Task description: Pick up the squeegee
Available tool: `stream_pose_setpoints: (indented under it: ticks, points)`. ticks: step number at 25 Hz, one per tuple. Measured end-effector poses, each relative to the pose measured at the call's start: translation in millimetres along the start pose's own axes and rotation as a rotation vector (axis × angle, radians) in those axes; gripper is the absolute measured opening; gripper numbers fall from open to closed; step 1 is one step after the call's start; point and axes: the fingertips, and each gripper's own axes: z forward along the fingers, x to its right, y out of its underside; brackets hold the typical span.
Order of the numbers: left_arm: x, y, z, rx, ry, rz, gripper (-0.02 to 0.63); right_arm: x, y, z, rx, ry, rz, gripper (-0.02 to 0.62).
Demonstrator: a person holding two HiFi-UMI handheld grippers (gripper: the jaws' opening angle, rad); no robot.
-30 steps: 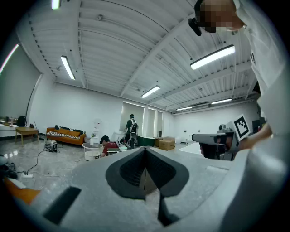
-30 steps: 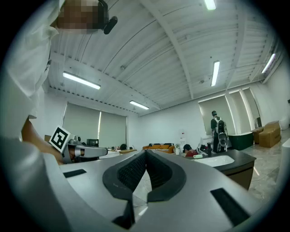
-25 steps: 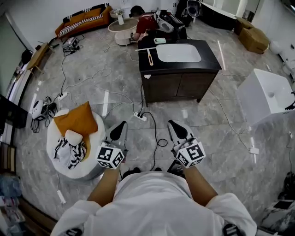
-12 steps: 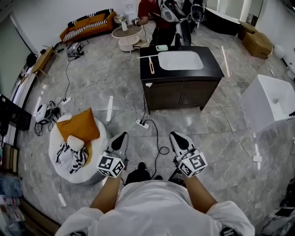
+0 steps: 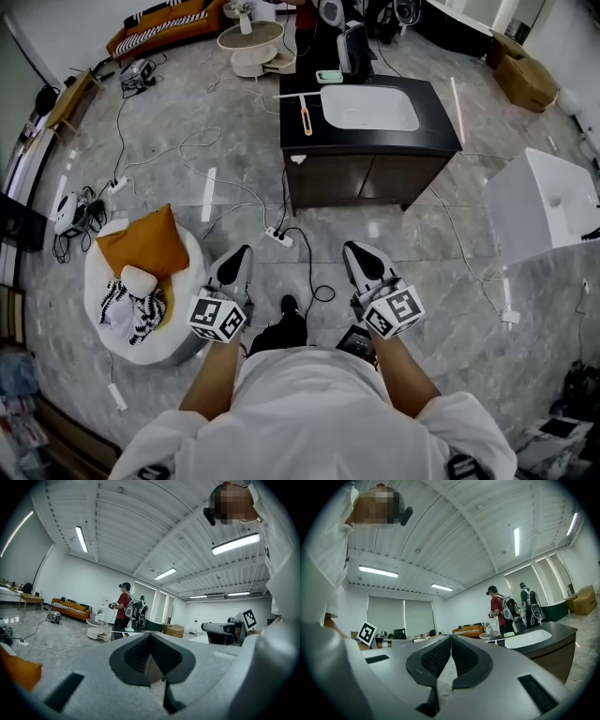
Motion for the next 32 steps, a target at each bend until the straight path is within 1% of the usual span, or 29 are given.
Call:
stream_pose_setpoints:
  ticks: [3,7,13,17,21,26,32]
  points:
    - [-25.1,-6.0,25.4,-0.005,0.008,-0.005,0.009,13.9,-2.5,31.2,-0.026,-0.008,0.0,0.015]
    - [-59.2,-17.5,58.4,0.001,0.023,-0.025,0.009,32.9,-11.4,72.6,-0.033,0.005,-0.012,0.015]
    - [-100.9,-25.3,100.8,-0.023,0.083,-0.026,0.009,51.7,-21.7,135.6,-0.03,-0.014,-0.026,0.015]
    - [-118.6,-17.4,127.8,-0.056,0.112,-0.05,0.009,63.4,-27.1,164.7,-0.017,-0.03,-0.02,0.015]
    - [-127.1,-10.8,154.2,-0.075,0.134,-0.067,0.009,79.1,-25.4,181.7,-0.023,-0.046,-0.008,0.015]
    - [-143.0,-9.9,197.9,-0.082,0.147,-0.056,0.009,112.4,-21.6,207.0,-0.027,-0.058,0.006,0.015]
    - [-168.3,-20.4,262.8,-0.092,0.132,-0.035,0.009,172.1,-25.1,252.5,-0.022,-0.068,0.027,0.015]
